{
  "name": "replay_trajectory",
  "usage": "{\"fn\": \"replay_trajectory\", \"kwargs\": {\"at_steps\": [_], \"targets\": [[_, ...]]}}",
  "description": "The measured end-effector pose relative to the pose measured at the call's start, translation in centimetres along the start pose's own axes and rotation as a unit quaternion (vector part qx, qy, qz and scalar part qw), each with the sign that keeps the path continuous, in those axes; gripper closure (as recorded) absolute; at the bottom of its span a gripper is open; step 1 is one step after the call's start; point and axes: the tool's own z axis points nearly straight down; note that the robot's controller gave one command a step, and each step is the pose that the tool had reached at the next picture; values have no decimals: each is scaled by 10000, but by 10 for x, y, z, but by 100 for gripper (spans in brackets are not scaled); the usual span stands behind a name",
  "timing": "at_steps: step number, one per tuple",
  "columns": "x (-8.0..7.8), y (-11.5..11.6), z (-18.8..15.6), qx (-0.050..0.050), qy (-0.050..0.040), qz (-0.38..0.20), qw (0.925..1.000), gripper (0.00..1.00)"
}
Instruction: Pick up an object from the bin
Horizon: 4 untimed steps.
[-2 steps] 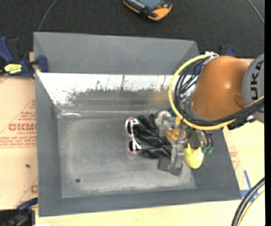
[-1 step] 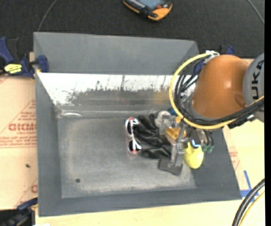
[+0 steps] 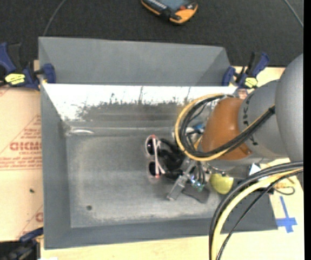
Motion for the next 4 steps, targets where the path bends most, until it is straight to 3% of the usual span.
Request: {"fn": "replay_trajectory", "kwargs": {"at_steps": [1, 2, 3, 4], "targets": [[-14, -33, -77, -14, -46, -1786, 9839, 0], [5, -11, -31, 15, 23, 433, 9991, 0], [-19, -4, -2, -10, -43, -1257, 9921, 0], [2, 7, -2, 10, 5, 1088, 9941, 100]]}}
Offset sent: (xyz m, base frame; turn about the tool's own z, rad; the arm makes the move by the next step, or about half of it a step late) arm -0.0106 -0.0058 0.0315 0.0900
